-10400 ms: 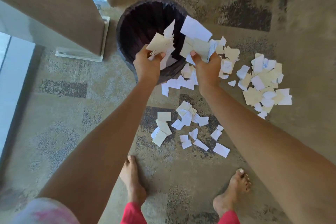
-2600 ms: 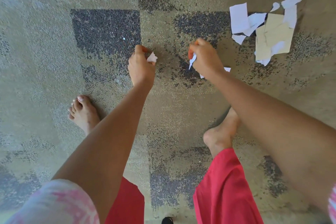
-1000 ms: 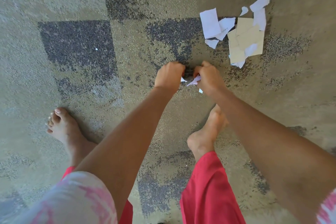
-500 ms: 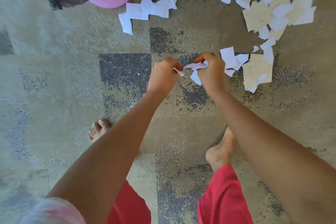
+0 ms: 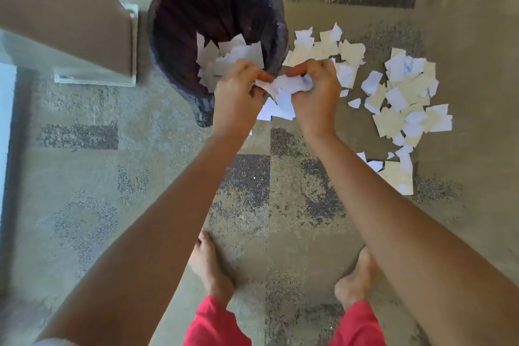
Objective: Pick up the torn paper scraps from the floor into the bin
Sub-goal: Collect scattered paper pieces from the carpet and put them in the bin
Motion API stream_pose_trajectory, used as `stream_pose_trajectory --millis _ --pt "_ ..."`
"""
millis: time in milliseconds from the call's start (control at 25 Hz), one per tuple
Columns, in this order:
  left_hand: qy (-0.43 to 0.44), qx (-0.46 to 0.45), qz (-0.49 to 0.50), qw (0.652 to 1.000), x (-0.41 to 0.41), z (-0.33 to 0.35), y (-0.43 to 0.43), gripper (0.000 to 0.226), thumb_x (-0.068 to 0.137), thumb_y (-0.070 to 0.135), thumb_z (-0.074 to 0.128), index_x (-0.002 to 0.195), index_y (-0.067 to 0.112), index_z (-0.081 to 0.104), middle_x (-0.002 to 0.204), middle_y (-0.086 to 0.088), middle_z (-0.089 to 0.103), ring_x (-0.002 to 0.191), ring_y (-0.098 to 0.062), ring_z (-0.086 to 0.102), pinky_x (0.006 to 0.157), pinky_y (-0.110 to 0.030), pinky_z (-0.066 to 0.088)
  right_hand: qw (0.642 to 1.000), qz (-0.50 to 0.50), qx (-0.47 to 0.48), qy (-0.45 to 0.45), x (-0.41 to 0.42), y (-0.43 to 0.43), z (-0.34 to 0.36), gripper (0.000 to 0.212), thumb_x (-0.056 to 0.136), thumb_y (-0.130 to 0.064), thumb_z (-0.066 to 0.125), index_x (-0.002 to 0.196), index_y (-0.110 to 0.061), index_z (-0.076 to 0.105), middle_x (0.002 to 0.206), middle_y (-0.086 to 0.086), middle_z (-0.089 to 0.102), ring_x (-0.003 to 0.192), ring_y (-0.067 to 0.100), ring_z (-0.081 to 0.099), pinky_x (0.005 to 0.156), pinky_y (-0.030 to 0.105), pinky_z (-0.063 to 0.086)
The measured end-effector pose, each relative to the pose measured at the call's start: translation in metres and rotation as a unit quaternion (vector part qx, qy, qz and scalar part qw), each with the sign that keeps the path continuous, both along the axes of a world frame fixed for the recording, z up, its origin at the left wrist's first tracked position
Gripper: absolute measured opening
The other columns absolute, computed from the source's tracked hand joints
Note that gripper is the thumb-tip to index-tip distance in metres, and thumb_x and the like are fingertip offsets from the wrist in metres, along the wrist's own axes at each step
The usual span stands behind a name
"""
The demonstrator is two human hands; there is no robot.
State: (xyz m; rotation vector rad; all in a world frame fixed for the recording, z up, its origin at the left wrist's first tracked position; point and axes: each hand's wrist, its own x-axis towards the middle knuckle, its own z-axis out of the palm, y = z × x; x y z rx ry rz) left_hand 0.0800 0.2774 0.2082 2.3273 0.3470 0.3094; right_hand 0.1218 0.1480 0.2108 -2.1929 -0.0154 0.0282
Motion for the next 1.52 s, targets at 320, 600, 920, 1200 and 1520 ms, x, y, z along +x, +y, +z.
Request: stream_pose_trajectory --millis 320,600,920,1200,1520 --pt "0.042 0.071 -0.011 0.997 0.037 0.019 0.083 0.011 0.082 0.006 0.062 0.086 0.009 0.072 0.089 -0.009 0.064 0.069 -0.023 0.058 0.058 -0.032 0.045 0.999 0.039 -0.012 -0.001 0.049 0.087 0.018 0.004 0.075 -0.005 0.067 0.079 -0.004 0.068 0.09 0.018 0.056 0.071 0.019 0.047 0.058 0.013 0.029" --pt "0.202 0.118 -0.034 0.972 0.042 0.009 0.081 0.038 0.082 0.008 0.069 0.119 0.009 0.06 0.125 -0.011 0.052 0.1 -0.031 0.06 0.078 -0.036 0.044 0.989 0.103 -0.022 0.107 0.064 0.108 0.008 0.034 0.072 -0.009 0.073 0.105 -0.014 0.064 0.113 0.012 0.046 0.099 0.025 0.052 0.088 0.026 0.045" --pt "0.132 0.13 0.015 0.983 0.038 0.005 0.033 0.049 0.08 0.001 0.055 0.128 0.008 0.05 0.136 -0.011 0.045 0.115 -0.031 0.053 0.089 -0.048 0.05 0.995 0.061 0.059 0.042 0.057 0.045 0.007 0.038 0.071 0.002 0.064 0.107 -0.01 0.064 0.113 0.012 0.051 0.1 0.022 0.056 0.079 0.002 0.038" --pt "0.062 0.18 -0.03 0.981 0.06 0.013 -0.083 0.057 0.075 0.002 0.051 0.129 0.019 0.051 0.136 -0.009 0.045 0.123 -0.03 0.043 0.096 -0.04 0.04 0.999 -0.003 0.002 0.054 0.063 -0.098 -0.006 0.042 0.071 0.004 0.064 0.11 -0.011 0.062 0.118 0.013 0.05 0.107 0.027 0.054 0.076 0.027 0.051" --pt "0.205 0.218 -0.2 0.933 0.045 -0.045 -0.226 0.047 0.084 0.013 0.063 0.128 0.017 0.051 0.131 -0.012 0.048 0.12 -0.034 0.046 0.097 -0.049 0.044 0.972 -0.014 -0.129 0.196 0.039 -0.292 -0.044 0.049 0.076 -0.006 0.07 0.122 -0.013 0.055 0.127 0.016 0.044 0.122 0.035 0.043 0.097 0.036 0.043"
